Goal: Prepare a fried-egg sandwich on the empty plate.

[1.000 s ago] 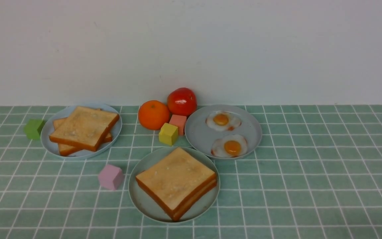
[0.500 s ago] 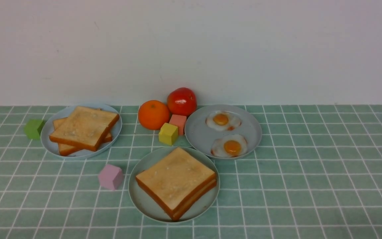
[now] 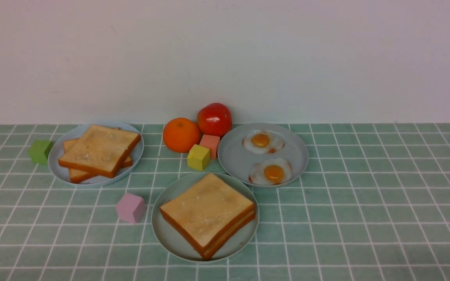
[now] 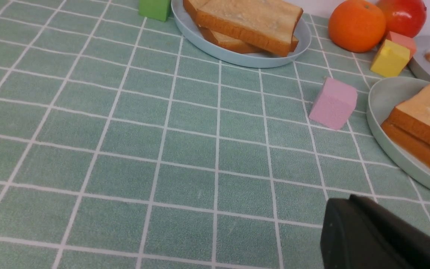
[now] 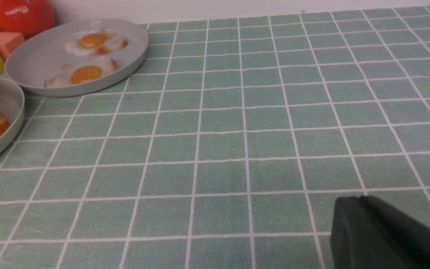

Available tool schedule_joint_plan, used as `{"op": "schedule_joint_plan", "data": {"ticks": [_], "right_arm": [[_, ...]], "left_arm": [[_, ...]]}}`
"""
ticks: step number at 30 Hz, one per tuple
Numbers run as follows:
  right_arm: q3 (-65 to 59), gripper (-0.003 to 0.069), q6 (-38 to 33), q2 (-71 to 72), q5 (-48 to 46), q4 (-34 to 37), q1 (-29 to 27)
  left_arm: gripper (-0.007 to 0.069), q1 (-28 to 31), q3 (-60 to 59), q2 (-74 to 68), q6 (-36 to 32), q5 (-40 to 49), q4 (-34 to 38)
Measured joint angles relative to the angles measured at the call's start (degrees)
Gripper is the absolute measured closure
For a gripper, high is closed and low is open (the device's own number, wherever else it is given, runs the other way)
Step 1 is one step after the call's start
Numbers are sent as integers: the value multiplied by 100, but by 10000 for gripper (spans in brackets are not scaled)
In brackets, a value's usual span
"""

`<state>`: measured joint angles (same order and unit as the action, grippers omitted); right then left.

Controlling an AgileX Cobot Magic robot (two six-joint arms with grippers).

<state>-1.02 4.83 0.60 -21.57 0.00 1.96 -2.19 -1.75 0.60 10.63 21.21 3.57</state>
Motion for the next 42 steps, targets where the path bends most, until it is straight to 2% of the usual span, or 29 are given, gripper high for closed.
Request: {"op": "schedule_joint_plan", "data": {"ticks": [42], "right_arm": [[0, 593, 0, 0, 0, 0, 0]], "left_arm": [[624, 0, 0, 0, 0, 0, 0]]}}
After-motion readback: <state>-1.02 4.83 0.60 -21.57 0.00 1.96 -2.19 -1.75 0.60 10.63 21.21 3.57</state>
